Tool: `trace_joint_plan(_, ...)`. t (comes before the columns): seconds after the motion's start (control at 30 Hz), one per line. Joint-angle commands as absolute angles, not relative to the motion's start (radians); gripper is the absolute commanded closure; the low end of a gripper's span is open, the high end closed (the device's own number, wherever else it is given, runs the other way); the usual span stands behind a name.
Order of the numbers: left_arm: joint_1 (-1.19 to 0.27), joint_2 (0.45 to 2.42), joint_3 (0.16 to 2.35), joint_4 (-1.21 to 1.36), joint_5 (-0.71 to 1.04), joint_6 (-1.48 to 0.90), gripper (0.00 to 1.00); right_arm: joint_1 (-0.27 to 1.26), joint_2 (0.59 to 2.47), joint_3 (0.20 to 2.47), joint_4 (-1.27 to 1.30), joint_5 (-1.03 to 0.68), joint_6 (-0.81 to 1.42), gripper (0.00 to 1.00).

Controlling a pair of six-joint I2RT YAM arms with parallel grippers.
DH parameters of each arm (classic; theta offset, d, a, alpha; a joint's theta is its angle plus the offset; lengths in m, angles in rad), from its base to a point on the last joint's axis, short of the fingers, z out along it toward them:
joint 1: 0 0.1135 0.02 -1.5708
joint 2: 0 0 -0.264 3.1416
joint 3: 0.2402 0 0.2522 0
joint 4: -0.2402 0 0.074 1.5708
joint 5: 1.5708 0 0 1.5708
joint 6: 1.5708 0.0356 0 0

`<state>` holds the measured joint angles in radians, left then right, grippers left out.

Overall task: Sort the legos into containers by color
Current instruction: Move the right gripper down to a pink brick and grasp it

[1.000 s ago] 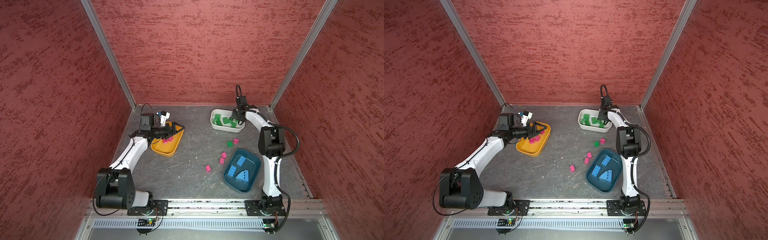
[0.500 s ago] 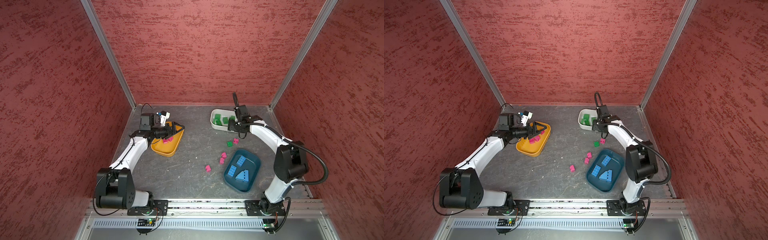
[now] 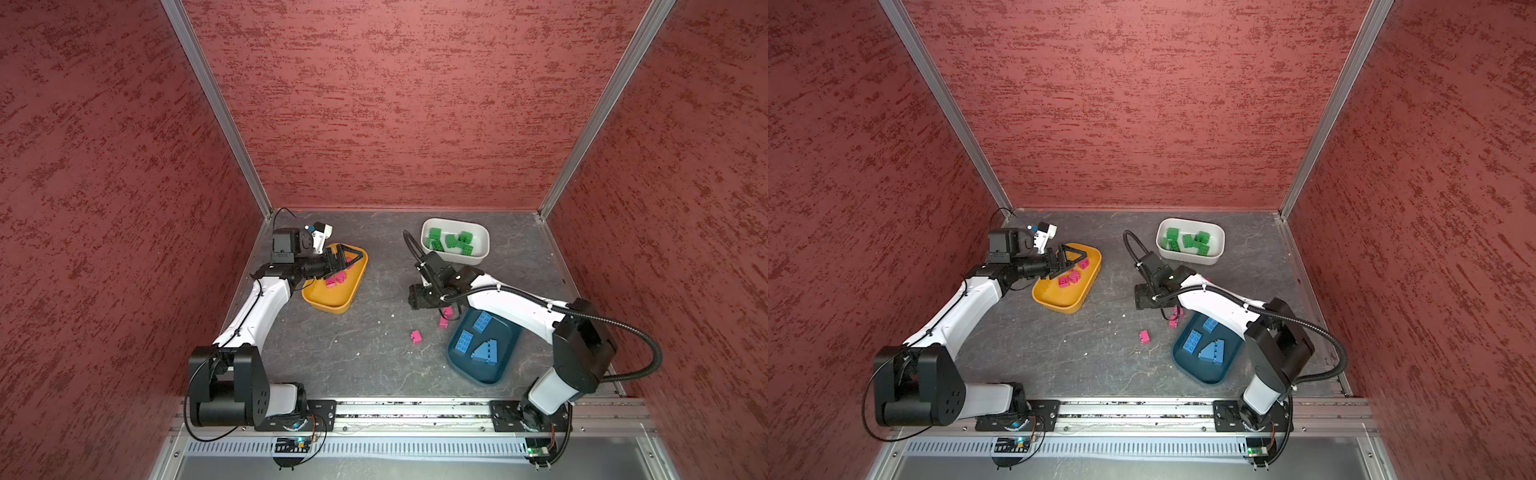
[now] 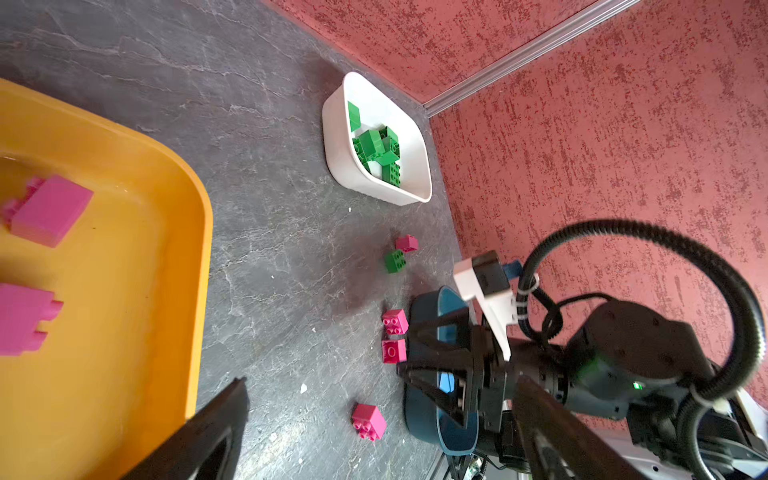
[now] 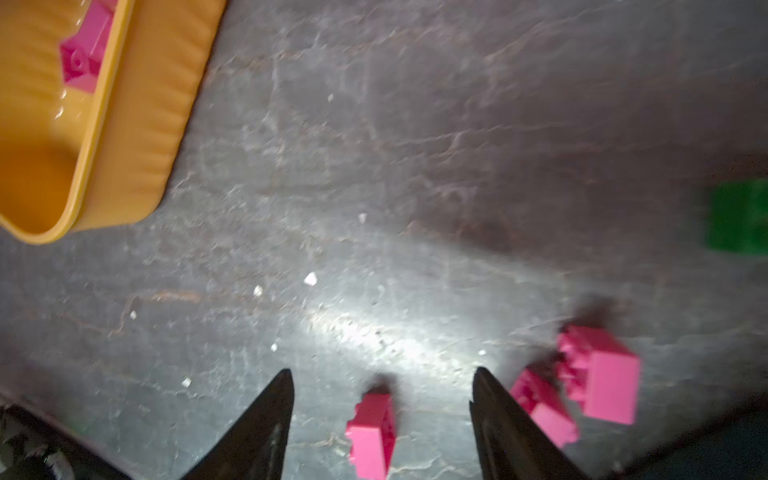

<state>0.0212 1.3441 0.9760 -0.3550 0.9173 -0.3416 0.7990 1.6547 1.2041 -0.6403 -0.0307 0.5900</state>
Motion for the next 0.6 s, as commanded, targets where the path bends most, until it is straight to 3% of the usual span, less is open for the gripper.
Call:
trace_joint_plan(0.0, 0.035, 1.318, 0.957, -0.380, 0.935, -0.310, 0.01, 0.851, 1.681, 1.180, -0.653, -0.011, 0.661, 0.32)
trace_joint_plan(0.4, 0.041, 1.292, 0.910, -0.377, 0.930, -0.318, 0.01, 0.960, 1.754, 1.146, -0.722, 0.066, 0.699, 0.37)
trace_joint_plan(0.57, 0.042, 1.285, 0.906, -0.380, 0.924, -0.316, 0.01, 0.969, 1.781, 1.142, -0.728, 0.053, 0.705, 0.45)
